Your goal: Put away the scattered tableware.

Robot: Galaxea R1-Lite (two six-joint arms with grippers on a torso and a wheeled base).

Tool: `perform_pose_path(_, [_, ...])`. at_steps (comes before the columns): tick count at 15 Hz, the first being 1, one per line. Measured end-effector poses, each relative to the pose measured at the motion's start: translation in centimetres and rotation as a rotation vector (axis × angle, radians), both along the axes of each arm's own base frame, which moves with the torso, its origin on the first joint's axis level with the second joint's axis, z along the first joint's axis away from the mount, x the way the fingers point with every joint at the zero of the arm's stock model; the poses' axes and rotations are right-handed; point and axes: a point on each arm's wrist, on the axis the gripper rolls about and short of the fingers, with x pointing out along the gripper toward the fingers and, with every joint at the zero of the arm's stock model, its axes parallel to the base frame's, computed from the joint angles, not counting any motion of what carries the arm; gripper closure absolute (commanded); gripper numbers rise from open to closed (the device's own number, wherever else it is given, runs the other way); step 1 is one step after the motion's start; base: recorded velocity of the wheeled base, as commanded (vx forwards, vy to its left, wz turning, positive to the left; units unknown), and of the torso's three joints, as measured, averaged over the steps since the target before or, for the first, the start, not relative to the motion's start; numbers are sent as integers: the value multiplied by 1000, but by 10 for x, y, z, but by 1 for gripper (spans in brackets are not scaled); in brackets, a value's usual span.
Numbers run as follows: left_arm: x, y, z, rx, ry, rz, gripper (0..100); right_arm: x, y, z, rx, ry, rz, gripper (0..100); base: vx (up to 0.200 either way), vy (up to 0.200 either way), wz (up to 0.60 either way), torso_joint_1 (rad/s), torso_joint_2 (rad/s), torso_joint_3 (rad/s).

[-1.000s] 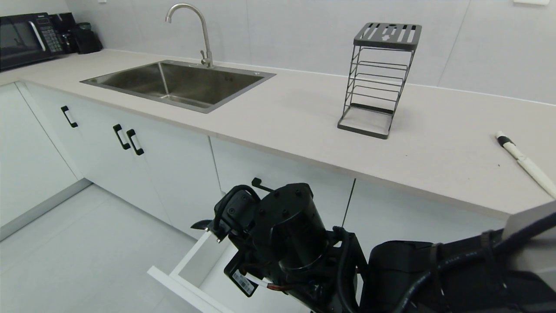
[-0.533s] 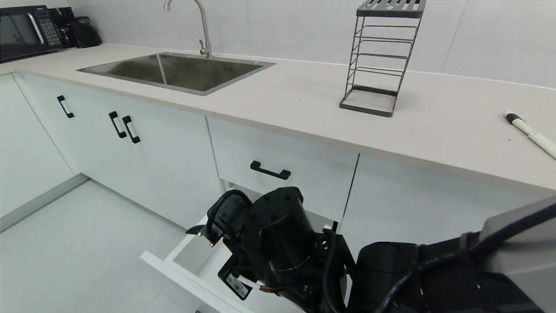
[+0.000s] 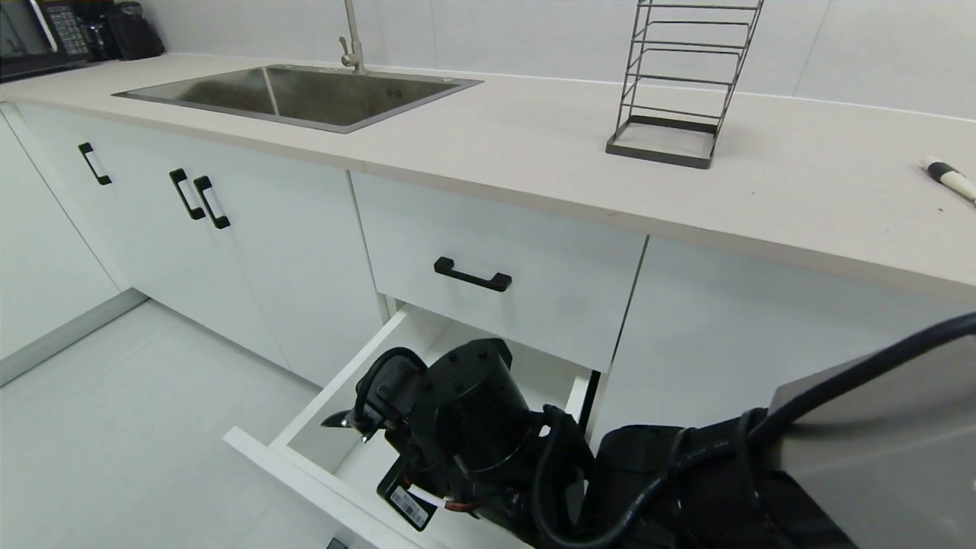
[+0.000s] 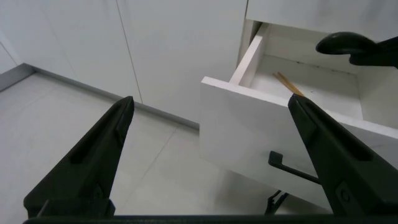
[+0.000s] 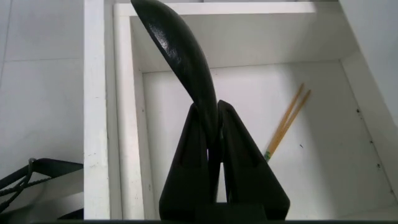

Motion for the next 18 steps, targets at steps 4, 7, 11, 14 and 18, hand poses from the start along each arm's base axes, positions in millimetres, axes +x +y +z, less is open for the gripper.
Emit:
perform_pose_path(4, [0, 0, 0, 0, 0, 0, 0, 14, 0, -15, -29, 34, 5, 100, 0, 0, 0, 0, 0, 0])
perform_pose_path(7, [0, 0, 0, 0, 0, 0, 0, 20, -3, -26, -60, 47, -9, 100, 0, 0, 0, 1, 1, 17])
perform_pose_path(11, [0, 0, 0, 0, 0, 0, 0, 33, -6, -40, -112, 77, -38, 100, 0, 0, 0, 0, 0, 0])
perform_pose_path(14, [0, 0, 0, 0, 0, 0, 0, 41, -5, -45, -189, 117, -56, 100, 0, 0, 0, 0, 0, 0])
perform_pose_path(18, [0, 0, 0, 0, 0, 0, 0, 60, 5, -39, -204, 125, -106, 100, 0, 0, 0, 0, 0, 0])
